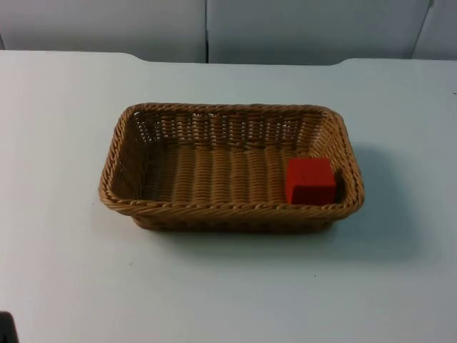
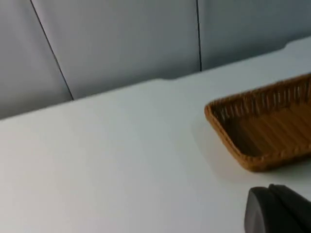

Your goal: Pick up the basket with the left hand and place the cube into the basket with the right hand.

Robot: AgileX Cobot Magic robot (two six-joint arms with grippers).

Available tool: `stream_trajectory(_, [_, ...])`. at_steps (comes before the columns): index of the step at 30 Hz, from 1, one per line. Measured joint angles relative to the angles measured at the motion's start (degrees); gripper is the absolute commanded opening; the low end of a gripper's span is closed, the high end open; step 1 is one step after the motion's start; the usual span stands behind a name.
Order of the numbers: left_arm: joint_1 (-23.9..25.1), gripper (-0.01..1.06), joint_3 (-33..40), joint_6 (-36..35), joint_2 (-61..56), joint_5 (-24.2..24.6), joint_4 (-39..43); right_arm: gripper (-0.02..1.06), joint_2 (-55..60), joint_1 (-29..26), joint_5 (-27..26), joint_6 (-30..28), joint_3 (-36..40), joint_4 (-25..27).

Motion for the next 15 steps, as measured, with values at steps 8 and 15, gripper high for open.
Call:
stream_trajectory(8, [-1.72, 0.00, 9.21, -2.28, -0.09, 0.68, -0.12, 0.00, -2.80, 0.81, 8.55, -10.93, 2.05, 7.29])
stream_trajectory(15, [-2.68, 0.00, 9.54, -2.33, -0.09, -0.12, -0.26, 0.00, -2.80, 1.54, 13.58, -11.35, 2.05, 7.61])
